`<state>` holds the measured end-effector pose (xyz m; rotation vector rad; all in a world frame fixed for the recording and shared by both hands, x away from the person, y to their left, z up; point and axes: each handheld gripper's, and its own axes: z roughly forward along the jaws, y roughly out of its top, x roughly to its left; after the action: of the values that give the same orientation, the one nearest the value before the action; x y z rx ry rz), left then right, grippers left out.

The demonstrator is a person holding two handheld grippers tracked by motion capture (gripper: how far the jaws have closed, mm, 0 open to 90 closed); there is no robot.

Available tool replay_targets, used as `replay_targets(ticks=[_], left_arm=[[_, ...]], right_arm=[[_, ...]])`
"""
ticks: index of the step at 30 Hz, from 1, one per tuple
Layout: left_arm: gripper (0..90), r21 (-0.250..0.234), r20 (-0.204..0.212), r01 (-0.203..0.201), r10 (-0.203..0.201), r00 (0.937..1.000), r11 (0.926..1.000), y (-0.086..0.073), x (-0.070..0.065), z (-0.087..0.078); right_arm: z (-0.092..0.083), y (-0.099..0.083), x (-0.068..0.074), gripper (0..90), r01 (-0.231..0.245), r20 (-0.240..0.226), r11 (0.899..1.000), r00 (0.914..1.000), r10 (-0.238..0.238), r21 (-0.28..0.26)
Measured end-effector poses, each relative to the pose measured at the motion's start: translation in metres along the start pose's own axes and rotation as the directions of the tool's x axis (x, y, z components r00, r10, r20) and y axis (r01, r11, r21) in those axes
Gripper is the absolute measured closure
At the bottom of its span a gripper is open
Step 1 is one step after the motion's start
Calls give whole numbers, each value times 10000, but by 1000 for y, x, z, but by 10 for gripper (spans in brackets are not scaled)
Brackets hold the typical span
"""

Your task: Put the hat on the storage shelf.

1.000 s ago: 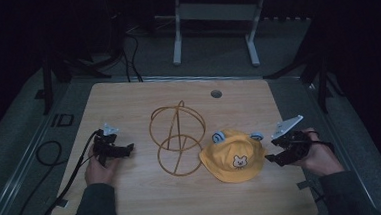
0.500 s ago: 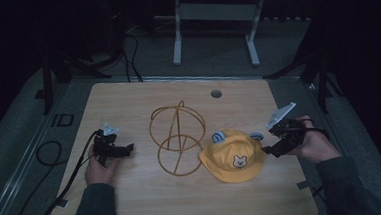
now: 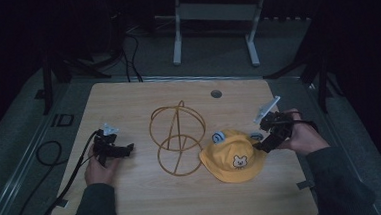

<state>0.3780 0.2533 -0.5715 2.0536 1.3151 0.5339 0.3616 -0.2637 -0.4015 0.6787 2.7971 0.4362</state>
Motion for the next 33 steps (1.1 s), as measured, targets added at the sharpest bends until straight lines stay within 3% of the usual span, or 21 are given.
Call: replay_targets(ticks=[14,23,26,33], left_arm=[[60,8,10,-3,3,10000,10000,0,0,0],[60,14,7,-3,3,10000,10000,0,0,0],[60,14,8,-5,5,10000,10000,0,0,0],[60,11,9,-4,4,10000,10000,0,0,0]], right_arm=[[15,33,5,217,703,-424,9970,9967,-688,333],[27,46,10,320,1188,-806,9903,9903,-1129,718],[30,50,12,429,1393,-1046,9867,9859,-1303,837],[39,57,15,465,1555,-1258,9827,9818,-1424,1010]])
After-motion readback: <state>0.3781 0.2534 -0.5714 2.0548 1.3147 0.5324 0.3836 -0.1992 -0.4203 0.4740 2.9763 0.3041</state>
